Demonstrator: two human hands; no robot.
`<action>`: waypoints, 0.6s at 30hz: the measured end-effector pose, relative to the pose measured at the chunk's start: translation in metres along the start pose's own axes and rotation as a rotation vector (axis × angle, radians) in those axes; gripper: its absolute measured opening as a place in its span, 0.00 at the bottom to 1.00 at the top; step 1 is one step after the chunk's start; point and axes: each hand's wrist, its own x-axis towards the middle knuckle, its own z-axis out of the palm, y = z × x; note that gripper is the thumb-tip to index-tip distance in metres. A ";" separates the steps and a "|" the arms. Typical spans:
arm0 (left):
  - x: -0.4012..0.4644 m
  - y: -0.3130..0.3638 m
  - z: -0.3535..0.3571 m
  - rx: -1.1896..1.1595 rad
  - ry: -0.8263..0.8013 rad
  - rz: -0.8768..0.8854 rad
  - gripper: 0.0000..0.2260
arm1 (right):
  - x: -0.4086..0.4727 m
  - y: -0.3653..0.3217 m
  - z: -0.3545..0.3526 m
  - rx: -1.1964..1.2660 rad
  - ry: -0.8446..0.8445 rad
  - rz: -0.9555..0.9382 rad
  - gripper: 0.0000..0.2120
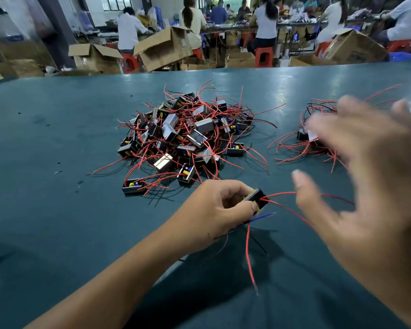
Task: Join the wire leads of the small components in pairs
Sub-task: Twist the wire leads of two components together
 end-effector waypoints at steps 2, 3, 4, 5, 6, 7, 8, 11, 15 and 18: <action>-0.001 -0.002 0.001 0.070 0.026 -0.011 0.07 | -0.004 -0.014 0.003 -0.151 -0.122 -0.119 0.13; -0.001 -0.003 0.001 0.120 0.044 -0.015 0.06 | -0.008 -0.014 0.006 -0.243 -0.206 -0.116 0.12; -0.001 -0.004 0.001 0.161 0.065 -0.020 0.05 | -0.012 -0.011 0.008 -0.324 -0.289 -0.069 0.13; 0.000 -0.004 0.000 0.185 0.089 -0.027 0.04 | -0.013 -0.005 0.007 -0.379 -0.356 0.006 0.15; 0.000 -0.005 -0.001 0.191 0.115 -0.034 0.03 | -0.011 0.003 0.004 -0.406 -0.384 0.071 0.15; 0.002 -0.005 -0.002 0.187 0.139 -0.041 0.03 | -0.009 0.009 0.001 -0.410 -0.371 0.099 0.16; 0.002 -0.004 -0.004 0.188 0.159 -0.046 0.04 | -0.006 0.012 -0.002 -0.384 -0.329 0.084 0.16; 0.003 -0.007 -0.003 0.226 0.214 -0.033 0.05 | -0.004 -0.001 0.001 -0.090 -0.217 -0.037 0.15; 0.003 -0.008 0.001 0.292 0.246 0.017 0.04 | -0.011 -0.016 0.014 0.370 -0.376 0.042 0.20; 0.005 -0.006 0.001 0.178 0.194 0.034 0.05 | -0.016 -0.009 0.023 0.674 -0.477 0.295 0.22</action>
